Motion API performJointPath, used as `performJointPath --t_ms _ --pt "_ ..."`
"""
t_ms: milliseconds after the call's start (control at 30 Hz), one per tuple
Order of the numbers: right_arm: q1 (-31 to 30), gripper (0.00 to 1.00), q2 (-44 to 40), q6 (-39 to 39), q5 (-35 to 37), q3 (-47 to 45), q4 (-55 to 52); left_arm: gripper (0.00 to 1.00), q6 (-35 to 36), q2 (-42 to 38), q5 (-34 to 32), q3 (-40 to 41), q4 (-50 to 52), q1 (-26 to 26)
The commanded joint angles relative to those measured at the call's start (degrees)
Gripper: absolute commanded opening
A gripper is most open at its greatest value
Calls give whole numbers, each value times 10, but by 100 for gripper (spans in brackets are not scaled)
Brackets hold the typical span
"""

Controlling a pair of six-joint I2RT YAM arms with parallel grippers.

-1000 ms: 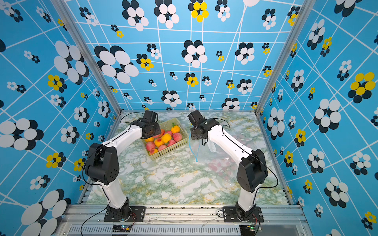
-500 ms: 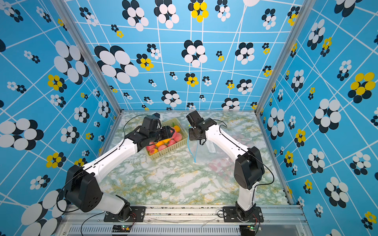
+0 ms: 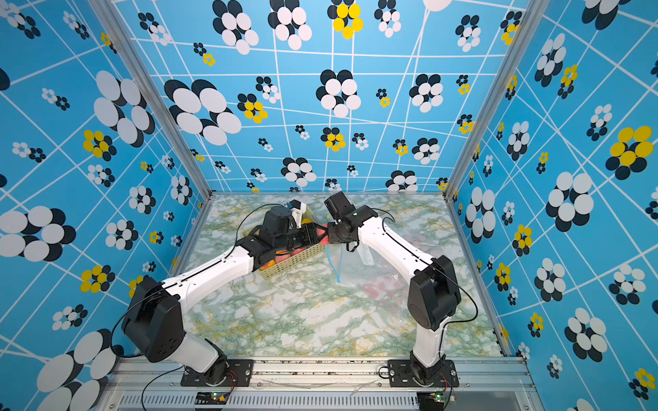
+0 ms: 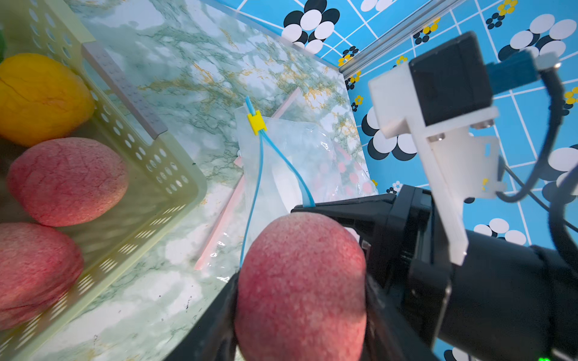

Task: Place the peach in a zip-top bag and seal the zipper
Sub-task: Place the peach in the zipper food storage bag.

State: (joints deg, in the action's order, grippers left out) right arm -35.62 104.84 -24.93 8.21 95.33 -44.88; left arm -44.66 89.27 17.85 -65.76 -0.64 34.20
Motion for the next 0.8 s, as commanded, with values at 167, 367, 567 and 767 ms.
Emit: performJointPath --t_ms 167,367,567,767 --pt "-3 0 -25 -14 -12 12 6 44 -7 33 8 20 -23 11" --pt "-3 0 -36 -23 -22 9 9 44 2 49 -22 20 3 16" --pt "-3 0 -47 -34 -35 4 15 51 4 64 -40 -2 15 22" --pt "-3 0 -52 -40 -18 6 1 74 7 70 -32 -25 17 27"
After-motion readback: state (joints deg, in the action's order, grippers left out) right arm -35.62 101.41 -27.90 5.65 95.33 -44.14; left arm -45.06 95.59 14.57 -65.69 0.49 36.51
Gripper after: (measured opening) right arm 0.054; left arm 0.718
